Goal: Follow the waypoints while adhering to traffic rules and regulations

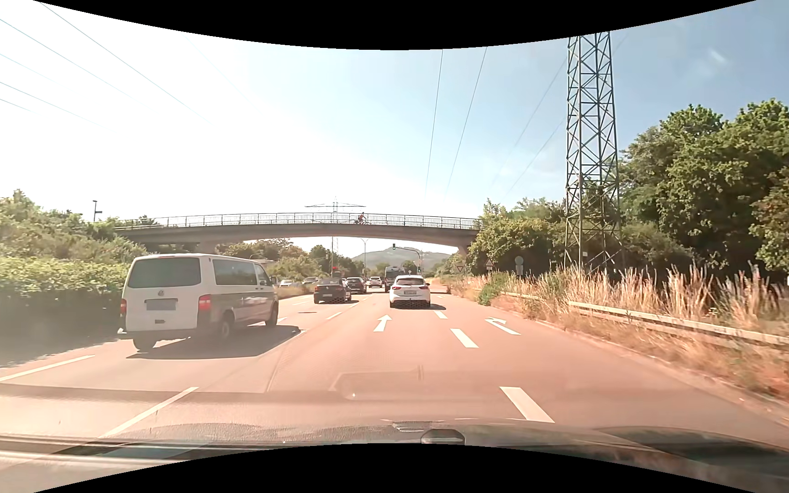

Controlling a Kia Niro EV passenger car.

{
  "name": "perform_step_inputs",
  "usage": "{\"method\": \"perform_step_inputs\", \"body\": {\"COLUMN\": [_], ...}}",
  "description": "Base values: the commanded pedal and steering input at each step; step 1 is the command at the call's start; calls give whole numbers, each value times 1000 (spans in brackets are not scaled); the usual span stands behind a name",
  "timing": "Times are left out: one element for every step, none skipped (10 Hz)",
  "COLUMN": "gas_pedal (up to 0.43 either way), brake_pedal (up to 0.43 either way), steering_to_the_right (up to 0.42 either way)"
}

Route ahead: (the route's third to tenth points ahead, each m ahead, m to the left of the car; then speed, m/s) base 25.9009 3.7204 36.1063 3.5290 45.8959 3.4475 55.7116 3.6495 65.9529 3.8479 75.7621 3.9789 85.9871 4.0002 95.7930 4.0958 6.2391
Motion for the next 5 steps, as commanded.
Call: {"method": "perform_step_inputs", "body": {"gas_pedal": [228,228,228,228,228], "brake_pedal": [0,0,0,0,0], "steering_to_the_right": [-14,-14,-14,-14,-14]}}
